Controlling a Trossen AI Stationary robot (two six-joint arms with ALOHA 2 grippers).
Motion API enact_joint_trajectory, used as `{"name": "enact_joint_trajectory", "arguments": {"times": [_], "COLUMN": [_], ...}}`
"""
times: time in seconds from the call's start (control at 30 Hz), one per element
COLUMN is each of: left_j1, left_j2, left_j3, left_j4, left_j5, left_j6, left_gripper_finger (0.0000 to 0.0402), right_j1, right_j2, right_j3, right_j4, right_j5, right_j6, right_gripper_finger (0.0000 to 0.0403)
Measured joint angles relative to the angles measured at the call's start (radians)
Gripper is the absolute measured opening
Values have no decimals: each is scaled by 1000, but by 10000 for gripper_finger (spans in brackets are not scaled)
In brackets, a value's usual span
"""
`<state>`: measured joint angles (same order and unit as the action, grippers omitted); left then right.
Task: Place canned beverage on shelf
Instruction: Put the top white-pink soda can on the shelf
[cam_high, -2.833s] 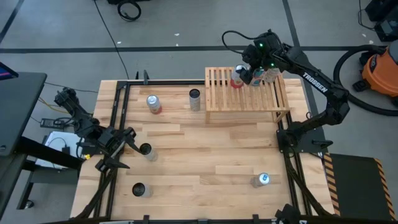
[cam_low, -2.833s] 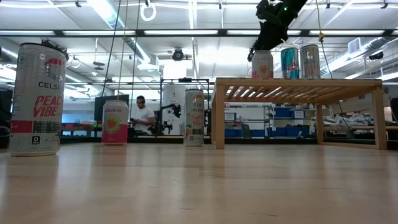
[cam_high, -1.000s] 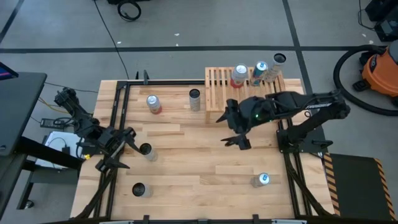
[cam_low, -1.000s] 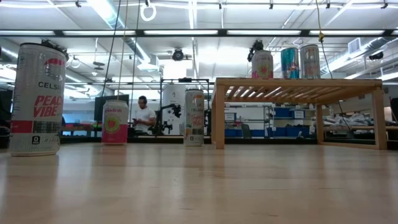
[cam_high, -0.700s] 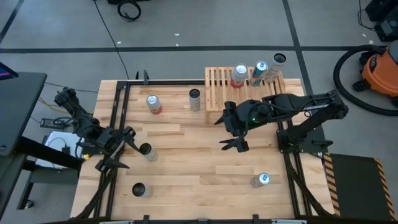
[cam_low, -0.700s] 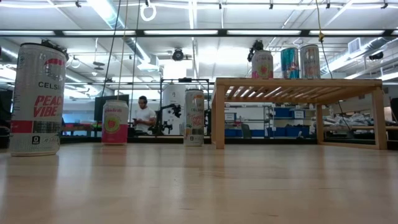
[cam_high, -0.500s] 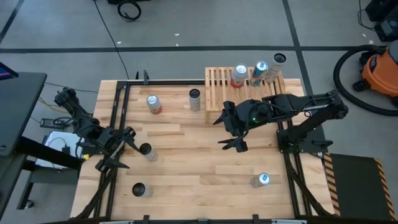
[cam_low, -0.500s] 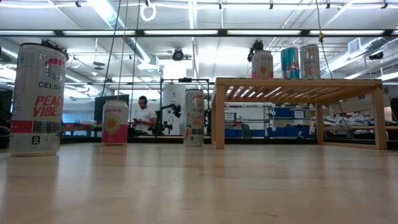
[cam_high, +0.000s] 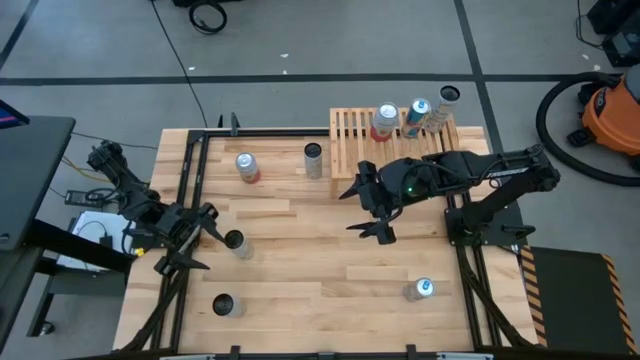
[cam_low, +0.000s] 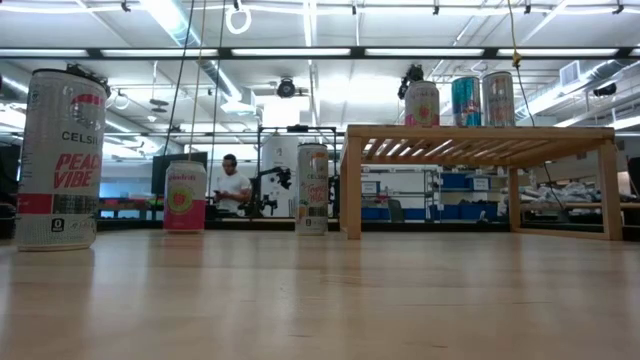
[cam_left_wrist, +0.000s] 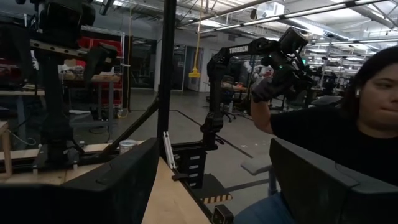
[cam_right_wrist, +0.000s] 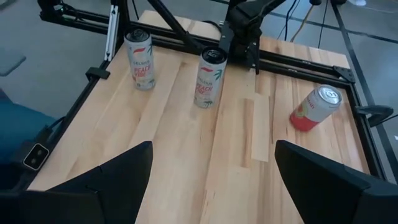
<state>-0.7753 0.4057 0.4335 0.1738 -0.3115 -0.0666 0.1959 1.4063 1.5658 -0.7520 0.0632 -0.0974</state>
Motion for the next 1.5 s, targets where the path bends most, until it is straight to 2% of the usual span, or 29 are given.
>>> {"name": "enact_joint_trajectory", "arguments": {"times": [0.53,1.07,1.5], "left_j1": [0,0,0], "left_j2": [0,0,0], "left_j3": [0,0,0], "left_j4": [-8,-24,9], "left_j5": [-8,-52,-65], "left_j6": [-31,-8,-6], "left_gripper_finger": [316,316,316], "right_j1": [0,0,0], "right_j2": [0,-1,-1], "right_j3": [0,0,0], "right_j4": [-8,-8,-4], "right_j5": [0,0,0], "right_j6": [-26,118,158], "right_gripper_finger": [348,348,348]}}
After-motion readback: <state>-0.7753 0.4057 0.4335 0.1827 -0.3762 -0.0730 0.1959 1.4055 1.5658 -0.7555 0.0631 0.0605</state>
